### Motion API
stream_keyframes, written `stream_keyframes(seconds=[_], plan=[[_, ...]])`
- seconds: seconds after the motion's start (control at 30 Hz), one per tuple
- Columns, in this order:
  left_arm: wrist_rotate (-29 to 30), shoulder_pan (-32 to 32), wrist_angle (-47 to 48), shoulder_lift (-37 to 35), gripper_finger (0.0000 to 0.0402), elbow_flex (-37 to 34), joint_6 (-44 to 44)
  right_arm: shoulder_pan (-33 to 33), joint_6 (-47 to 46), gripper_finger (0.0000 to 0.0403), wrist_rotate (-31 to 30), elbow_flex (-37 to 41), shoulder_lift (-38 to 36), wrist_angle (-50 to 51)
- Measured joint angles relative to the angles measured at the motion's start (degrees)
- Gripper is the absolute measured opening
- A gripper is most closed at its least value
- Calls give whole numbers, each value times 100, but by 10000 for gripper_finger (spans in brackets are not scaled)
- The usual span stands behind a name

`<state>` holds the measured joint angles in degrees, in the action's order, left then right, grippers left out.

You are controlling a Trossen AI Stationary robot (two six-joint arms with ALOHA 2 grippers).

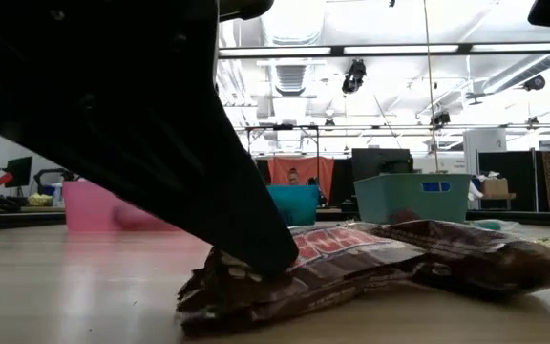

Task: Sort candy
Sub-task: Put the chocolate bar into the red bin

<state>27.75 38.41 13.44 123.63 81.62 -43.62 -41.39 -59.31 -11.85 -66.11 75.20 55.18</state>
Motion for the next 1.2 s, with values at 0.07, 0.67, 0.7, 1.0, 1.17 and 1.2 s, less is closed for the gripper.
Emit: stream_keyframes(seconds=[0.07, 0.67, 0.7, 1.0, 1.17, 1.2], plan=[[3, 0, 13, -2, 55, 0, 0, 0, 2, 148, -19, 0, 0, 0], [282, 7, 1832, -855, 0, 22, -401, 0, 353, 140, -264, 2, 0, -13], [336, 4, 2084, -967, 0, 22, -444, 0, 401, 139, -345, 2, 0, -14], [1255, -161, 4470, -2243, 0, -6, -841, 35, 1025, 138, -1323, 2, 2, -8], [1639, -464, 5119, -3066, 0, -191, -794, 281, 1400, 137, -1730, 2, 0, -2], [1673, -559, 5176, -3250, 0, -298, -788, 359, 1459, 137, -1782, 2, 0, -11]])
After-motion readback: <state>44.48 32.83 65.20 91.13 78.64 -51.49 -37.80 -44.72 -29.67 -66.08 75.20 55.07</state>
